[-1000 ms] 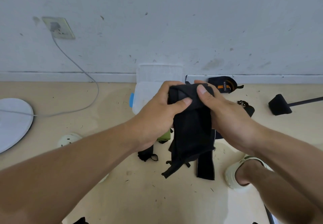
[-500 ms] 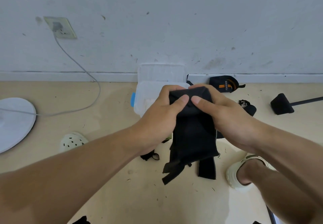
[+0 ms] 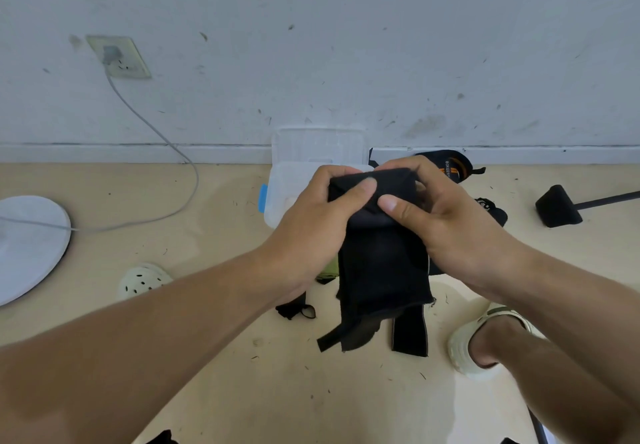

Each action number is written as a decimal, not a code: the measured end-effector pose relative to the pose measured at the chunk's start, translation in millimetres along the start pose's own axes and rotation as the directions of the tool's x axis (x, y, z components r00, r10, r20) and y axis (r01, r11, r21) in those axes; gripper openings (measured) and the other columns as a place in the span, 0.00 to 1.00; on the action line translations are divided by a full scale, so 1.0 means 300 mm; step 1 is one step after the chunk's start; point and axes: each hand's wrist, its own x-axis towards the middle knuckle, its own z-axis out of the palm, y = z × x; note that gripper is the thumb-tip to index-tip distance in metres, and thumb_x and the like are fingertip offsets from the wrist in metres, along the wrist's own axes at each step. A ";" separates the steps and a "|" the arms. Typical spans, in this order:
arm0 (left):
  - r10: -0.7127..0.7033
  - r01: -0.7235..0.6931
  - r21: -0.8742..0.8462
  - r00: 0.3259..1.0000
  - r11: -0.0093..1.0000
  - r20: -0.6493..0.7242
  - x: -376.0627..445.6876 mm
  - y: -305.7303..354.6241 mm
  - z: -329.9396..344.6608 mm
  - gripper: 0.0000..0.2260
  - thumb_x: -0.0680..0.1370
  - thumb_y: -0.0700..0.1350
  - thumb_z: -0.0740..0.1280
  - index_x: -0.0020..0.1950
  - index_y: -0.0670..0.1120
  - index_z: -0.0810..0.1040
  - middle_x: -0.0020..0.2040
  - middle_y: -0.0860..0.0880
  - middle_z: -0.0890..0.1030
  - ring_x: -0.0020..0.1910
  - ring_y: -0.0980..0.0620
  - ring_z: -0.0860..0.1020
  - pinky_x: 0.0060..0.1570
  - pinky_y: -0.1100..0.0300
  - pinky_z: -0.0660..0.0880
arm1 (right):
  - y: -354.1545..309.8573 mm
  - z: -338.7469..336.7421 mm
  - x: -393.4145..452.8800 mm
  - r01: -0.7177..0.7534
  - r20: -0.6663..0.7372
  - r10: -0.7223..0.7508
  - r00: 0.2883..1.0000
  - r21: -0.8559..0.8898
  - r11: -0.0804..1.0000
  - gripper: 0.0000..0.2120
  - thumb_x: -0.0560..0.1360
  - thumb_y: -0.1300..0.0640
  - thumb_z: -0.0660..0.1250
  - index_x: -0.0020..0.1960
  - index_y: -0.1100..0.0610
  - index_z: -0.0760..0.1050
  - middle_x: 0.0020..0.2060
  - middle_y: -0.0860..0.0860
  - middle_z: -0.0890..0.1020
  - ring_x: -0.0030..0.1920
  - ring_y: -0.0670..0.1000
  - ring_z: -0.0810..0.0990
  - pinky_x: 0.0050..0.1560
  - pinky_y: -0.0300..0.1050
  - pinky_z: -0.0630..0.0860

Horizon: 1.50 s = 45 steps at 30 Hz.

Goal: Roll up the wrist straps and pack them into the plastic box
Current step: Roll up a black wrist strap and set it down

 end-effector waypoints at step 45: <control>-0.039 0.038 0.015 0.993 0.999 0.109 -0.010 0.036 -0.022 0.11 0.82 0.46 0.70 0.64 0.55 0.76 0.58 0.49 0.82 0.58 0.48 0.83 0.57 0.50 0.84 | -0.024 -0.016 0.008 -0.164 0.030 0.161 0.987 0.152 0.975 0.25 0.75 0.53 0.73 0.71 0.43 0.75 0.61 0.49 0.84 0.57 0.49 0.86 0.57 0.49 0.82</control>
